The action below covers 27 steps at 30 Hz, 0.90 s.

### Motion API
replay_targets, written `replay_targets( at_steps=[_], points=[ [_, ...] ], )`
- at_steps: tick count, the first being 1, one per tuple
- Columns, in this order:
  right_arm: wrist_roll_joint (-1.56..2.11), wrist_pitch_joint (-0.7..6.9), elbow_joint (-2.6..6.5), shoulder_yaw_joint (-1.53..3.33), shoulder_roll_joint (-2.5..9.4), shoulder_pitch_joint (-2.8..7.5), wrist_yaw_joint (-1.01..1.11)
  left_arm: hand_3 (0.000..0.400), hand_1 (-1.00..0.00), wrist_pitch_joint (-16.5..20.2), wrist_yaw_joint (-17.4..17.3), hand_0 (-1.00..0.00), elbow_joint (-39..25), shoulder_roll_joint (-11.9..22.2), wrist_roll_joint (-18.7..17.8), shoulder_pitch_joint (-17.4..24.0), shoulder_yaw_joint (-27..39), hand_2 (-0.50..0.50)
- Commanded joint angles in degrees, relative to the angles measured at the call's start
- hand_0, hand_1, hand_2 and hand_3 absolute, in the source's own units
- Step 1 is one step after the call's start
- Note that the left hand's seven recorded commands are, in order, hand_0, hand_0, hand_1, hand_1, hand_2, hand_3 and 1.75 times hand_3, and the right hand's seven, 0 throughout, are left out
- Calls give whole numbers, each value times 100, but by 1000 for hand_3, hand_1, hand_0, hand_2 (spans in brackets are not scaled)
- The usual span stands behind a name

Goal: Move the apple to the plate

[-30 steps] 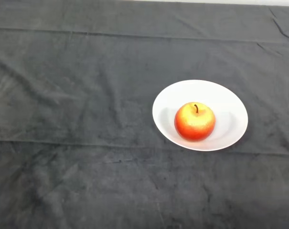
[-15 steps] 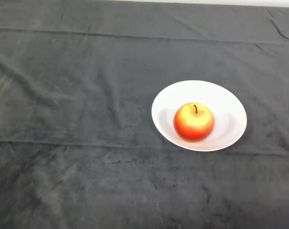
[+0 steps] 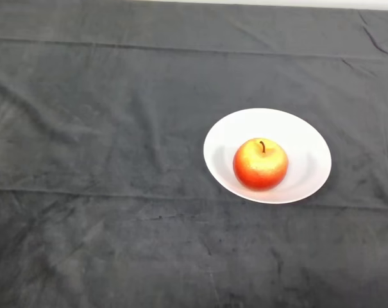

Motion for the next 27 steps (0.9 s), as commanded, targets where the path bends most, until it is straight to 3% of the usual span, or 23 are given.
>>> replay_targets(
  at_steps=[1,27],
  points=[
    [-60,29,91,-102,-99,-164,-16,0,0,-115,-45,0,314,-2,5,-254,284,0],
    [-61,26,111,-105,-106,-170,-5,0,0,-107,-334,0,484,-154,298,-502,474,0]
  ],
)
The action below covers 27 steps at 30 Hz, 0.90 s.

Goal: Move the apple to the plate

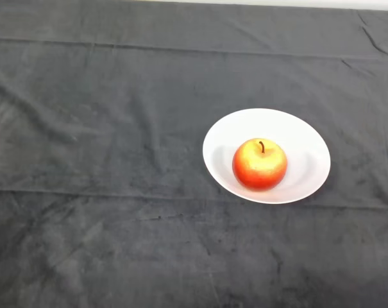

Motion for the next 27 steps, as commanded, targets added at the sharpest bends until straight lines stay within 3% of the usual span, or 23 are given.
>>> replay_targets(
  at_steps=[1,27],
  points=[
    [-61,26,111,-104,-105,-170,-5,0,0,-100,-51,0,293,-116,65,-277,364,0],
    [-64,24,113,-105,-106,-171,-3,0,0,-82,-190,0,264,-223,284,-351,530,0]
  ],
)
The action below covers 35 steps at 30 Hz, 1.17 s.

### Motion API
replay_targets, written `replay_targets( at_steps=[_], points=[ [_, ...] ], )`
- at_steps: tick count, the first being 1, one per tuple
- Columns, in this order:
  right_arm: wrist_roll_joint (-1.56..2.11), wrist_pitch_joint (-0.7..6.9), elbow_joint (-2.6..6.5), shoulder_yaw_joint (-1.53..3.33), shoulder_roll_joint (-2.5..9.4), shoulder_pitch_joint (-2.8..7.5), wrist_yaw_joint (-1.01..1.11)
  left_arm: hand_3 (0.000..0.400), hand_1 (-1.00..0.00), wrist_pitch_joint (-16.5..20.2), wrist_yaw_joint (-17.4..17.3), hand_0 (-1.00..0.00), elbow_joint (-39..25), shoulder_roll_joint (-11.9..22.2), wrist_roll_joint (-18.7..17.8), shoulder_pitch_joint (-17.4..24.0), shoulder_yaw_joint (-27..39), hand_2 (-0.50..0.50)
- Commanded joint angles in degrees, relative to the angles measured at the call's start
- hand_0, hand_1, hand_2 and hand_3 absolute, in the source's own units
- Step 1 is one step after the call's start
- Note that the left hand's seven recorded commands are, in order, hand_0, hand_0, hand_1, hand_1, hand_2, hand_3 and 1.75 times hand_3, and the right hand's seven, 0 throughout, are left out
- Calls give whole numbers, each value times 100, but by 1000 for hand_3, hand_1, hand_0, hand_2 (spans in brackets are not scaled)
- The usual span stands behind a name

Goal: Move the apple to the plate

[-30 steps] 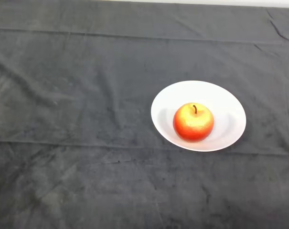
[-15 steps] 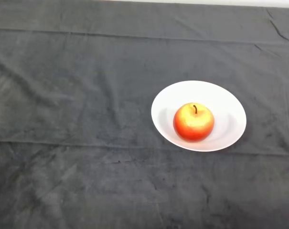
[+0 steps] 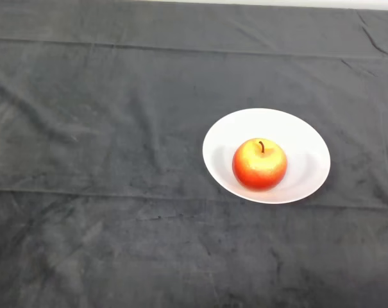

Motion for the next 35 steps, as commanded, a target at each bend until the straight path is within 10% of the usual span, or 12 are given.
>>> replay_targets(
  at_steps=[1,35],
  points=[
    [-64,24,112,-104,-106,-171,-3,0,0,-79,-46,0,260,-102,137,-190,304,0],
    [-66,24,110,-105,-105,-170,-3,0,0,-20,-181,0,242,-170,293,-227,508,0]
  ],
)
